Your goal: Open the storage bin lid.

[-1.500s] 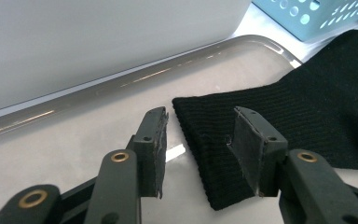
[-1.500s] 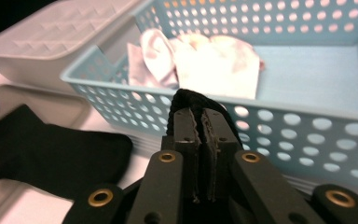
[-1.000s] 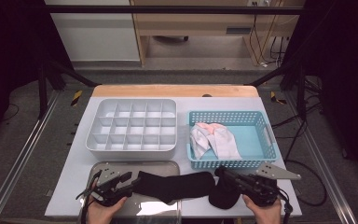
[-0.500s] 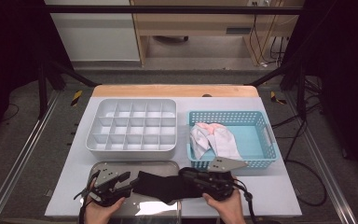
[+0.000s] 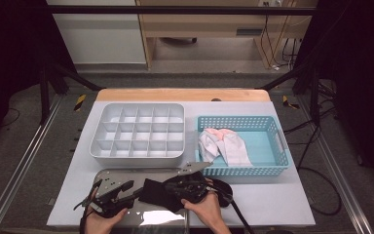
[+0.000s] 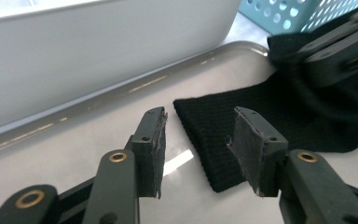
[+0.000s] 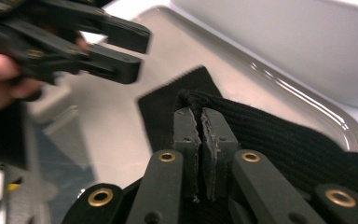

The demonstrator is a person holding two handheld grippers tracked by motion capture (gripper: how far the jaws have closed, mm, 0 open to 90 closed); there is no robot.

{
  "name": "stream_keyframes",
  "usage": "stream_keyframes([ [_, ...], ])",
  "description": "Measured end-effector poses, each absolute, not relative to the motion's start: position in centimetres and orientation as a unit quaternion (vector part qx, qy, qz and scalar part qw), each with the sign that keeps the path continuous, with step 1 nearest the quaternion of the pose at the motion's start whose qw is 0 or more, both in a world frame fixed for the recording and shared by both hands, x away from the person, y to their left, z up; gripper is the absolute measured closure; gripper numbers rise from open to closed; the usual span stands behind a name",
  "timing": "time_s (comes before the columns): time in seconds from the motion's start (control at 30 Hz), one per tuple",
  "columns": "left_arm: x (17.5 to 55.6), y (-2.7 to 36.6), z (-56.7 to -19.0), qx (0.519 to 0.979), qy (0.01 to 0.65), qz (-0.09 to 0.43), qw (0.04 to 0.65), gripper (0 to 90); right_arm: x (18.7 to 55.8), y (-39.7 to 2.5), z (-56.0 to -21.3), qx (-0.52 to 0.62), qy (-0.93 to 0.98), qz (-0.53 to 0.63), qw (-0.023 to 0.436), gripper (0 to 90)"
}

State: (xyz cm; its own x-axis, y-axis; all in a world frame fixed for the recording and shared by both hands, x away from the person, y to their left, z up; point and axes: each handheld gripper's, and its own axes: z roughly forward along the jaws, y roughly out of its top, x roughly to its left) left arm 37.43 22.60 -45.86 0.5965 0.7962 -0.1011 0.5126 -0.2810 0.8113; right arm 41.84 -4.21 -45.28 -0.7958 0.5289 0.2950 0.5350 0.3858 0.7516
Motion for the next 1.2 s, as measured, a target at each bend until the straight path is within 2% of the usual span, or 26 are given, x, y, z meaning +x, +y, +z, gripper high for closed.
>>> stream_keyframes([
  [0.1,37.4,22.6,-45.9,0.784,0.416,0.165,0.430,53.1,42.1,-3.4,-46.3,-0.324,-0.841,-0.434,-0.010,84.1],
  [0.2,37.4,22.6,-46.0,0.785,0.416,0.164,0.428,53.3,42.0,-2.9,-46.6,-0.324,-0.843,-0.428,-0.017,79.4],
  [0.33,37.5,22.5,-46.1,0.787,0.416,0.166,0.424,53.8,41.7,-3.8,-45.5,-0.315,-0.833,-0.453,-0.039,71.1],
  [0.43,37.5,22.5,-46.1,0.788,0.417,0.168,0.421,54.5,41.1,-4.9,-44.5,-0.303,-0.831,-0.463,-0.056,68.7],
  [0.83,37.8,21.5,-46.6,0.797,0.410,0.161,0.414,71.9,39.0,-7.4,-45.9,-0.267,-0.850,-0.445,-0.095,59.2],
  [1.03,38.0,20.3,-47.0,0.808,0.400,0.150,0.405,80.7,39.5,-7.1,-46.5,-0.256,-0.859,-0.429,-0.111,58.6],
  [1.17,38.2,20.1,-47.4,0.814,0.398,0.146,0.396,83.2,39.7,-6.8,-47.0,-0.254,-0.870,-0.411,-0.103,70.1],
  [1.2,38.2,20.0,-47.4,0.815,0.398,0.146,0.395,83.4,39.7,-6.7,-47.2,-0.253,-0.873,-0.404,-0.103,76.3],
])
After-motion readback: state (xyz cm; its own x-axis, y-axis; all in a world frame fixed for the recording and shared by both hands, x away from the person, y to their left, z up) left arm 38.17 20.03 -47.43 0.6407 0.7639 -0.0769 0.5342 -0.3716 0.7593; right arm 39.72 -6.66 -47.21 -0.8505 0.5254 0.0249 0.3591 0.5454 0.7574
